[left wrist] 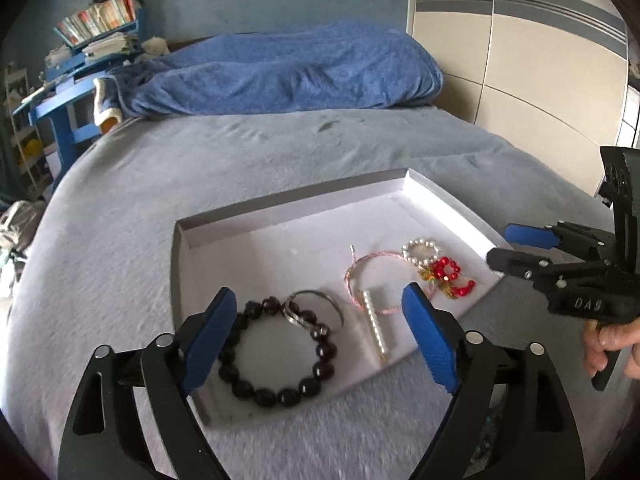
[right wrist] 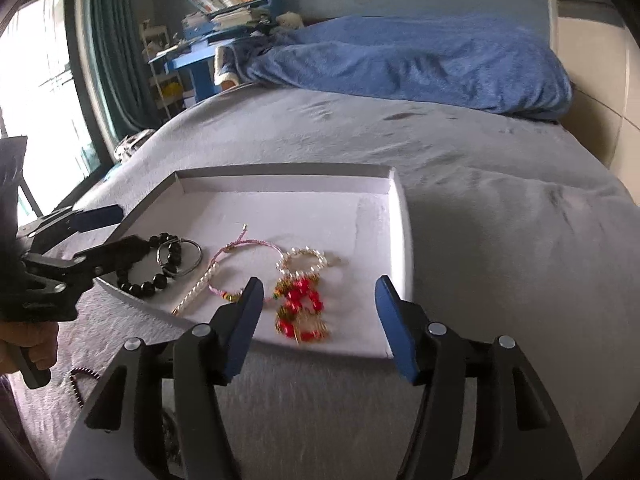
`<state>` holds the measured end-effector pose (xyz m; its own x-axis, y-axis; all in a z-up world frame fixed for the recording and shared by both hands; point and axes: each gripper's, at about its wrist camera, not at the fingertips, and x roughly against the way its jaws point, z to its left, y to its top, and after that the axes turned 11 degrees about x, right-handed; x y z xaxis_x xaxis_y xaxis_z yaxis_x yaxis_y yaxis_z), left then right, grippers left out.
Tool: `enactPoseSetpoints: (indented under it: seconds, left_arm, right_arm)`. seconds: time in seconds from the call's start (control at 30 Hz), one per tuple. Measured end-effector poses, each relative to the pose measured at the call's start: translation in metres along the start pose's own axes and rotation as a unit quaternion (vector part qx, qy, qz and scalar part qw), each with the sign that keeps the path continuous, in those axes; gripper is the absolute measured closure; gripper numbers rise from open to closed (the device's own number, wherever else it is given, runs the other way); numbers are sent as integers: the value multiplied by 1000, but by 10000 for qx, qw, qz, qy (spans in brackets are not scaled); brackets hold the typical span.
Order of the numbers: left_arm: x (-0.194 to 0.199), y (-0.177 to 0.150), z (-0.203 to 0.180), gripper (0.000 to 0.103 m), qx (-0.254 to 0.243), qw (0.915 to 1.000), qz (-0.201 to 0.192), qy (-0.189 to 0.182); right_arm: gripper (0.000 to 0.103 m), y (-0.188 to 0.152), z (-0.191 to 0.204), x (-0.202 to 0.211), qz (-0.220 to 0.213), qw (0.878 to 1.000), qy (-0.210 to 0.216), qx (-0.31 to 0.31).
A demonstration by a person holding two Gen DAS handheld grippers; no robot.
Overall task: Organize jewelry
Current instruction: 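Carry the hoop and pearl clip into the grey tray and open both tools, then move both open tools back over the remaining bracelets, then grasp the blue beaded bracelet with the right tool while the left tool grasps the garnet bracelet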
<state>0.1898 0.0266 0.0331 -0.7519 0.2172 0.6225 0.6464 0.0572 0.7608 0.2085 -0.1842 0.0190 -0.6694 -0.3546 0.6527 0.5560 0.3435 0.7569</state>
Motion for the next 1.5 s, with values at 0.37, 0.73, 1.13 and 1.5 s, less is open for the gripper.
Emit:
enactPoseSetpoints:
  seconds: [0.37,0.73,1.13,1.5]
  left_arm:
    - [27,-37,-7,17,167,9993,297,-117]
    - [49,-78,-16,17,101,9980,615,-133]
    - [58,-92,-6,17,269,9970,724,-47]
    - [56,-94,-7,17,260,9968,753,9]
  right_arm:
    - [45,-30,-10,39,8,9991,-134,-408]
    - [45,-56,18,42,271,9988,238,-330]
    - [45,-70,54,18,748,9946,717,74]
    - [96,-74,76,21,758,9915,882,578]
